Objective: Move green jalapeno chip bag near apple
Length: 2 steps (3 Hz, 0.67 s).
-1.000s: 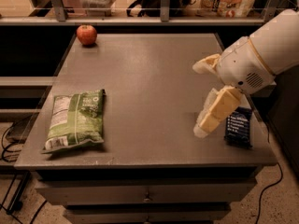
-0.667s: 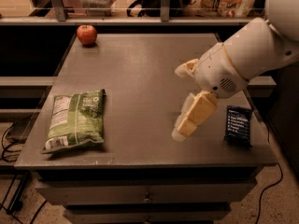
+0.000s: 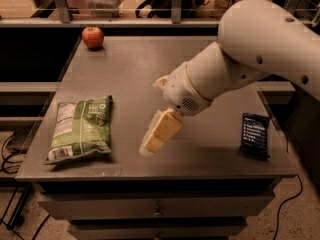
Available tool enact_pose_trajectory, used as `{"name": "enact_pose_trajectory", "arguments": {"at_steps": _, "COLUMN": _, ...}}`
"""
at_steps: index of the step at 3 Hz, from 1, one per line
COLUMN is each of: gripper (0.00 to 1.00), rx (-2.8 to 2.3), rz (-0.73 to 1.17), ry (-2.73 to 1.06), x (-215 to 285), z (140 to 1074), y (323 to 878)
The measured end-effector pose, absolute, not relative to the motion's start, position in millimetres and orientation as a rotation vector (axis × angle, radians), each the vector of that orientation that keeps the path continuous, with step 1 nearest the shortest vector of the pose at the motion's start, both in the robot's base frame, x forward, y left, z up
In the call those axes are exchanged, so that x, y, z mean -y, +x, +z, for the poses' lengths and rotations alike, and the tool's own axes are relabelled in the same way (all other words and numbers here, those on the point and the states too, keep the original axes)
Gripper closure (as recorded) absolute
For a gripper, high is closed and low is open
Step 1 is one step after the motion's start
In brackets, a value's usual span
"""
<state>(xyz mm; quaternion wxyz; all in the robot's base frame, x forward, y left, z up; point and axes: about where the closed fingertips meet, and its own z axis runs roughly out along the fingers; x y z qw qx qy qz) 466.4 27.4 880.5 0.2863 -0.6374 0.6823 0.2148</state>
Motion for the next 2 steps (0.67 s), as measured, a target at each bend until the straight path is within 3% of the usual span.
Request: {"name": "enact_pose_trajectory", "arguments": {"at_steps": 2, "gripper": 0.00, "rx": -1.814, "rz": 0.619, "ry": -1.660, "x": -65.7, "z": 872.0, "y": 465.9}}
